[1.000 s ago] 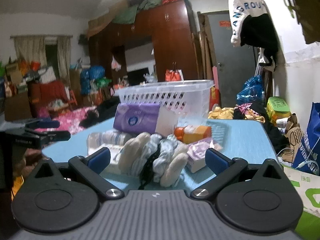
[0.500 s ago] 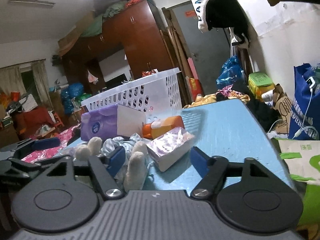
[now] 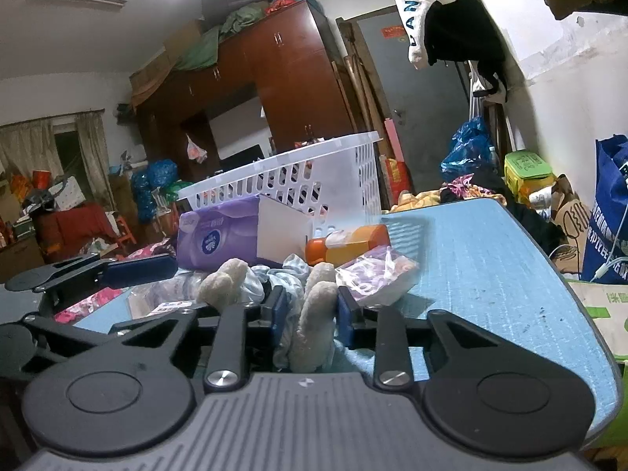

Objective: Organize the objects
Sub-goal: 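Grasp the white fluffy gloves with the right tool while the left tool grasps white plush slippers, then carry both white items over the basket and open both tools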

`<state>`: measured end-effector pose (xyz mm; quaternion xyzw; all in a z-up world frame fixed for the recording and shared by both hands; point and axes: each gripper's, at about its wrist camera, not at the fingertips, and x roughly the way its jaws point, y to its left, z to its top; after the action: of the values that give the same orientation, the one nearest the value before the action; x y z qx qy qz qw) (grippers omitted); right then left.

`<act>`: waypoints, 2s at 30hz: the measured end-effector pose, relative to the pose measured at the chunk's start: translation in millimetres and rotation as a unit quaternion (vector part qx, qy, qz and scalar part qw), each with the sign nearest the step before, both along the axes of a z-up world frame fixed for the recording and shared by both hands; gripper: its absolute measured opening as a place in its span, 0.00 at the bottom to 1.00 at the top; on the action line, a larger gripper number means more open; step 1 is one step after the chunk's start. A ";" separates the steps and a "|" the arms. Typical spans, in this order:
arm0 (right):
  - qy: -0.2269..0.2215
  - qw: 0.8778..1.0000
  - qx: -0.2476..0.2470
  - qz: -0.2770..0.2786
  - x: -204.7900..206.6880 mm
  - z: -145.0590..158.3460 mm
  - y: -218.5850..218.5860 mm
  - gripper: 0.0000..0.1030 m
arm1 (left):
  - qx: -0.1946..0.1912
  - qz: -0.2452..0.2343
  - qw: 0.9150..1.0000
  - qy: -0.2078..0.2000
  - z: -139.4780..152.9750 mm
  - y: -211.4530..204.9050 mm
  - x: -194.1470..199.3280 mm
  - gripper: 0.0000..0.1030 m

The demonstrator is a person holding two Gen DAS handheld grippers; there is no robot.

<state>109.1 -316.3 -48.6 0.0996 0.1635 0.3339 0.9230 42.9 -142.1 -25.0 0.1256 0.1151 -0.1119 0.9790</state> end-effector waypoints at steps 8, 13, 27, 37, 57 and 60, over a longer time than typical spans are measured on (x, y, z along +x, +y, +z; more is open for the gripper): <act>-0.019 1.000 -0.019 0.003 -4.9 2.4 5.3 0.17 | -0.011 0.000 1.000 0.017 -1.7 0.7 14.2 0.38; -0.039 0.999 -0.036 0.003 -12.2 4.3 8.8 0.15 | -0.012 -0.010 1.000 0.007 -3.5 2.3 7.0 0.25; -0.110 0.992 -0.064 0.011 -36.1 33.3 22.0 0.14 | -0.041 -0.036 0.997 -0.049 14.4 27.5 -10.5 0.20; -0.196 0.977 -0.084 0.027 -20.5 125.1 64.3 0.14 | -0.061 -0.027 0.992 -0.111 103.0 54.6 -4.0 0.19; -0.088 0.987 -0.128 0.033 137.8 82.0 200.4 0.13 | -0.062 0.094 0.993 -0.016 105.4 142.8 194.7 0.19; -0.086 0.986 -0.142 0.034 135.2 88.1 201.8 0.14 | -0.067 0.102 0.992 -0.008 101.8 144.7 200.7 0.20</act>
<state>244.3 -114.5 39.5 -0.0669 0.1329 0.3457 0.9265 243.5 2.7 76.8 0.0479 0.1120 -0.0179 0.9924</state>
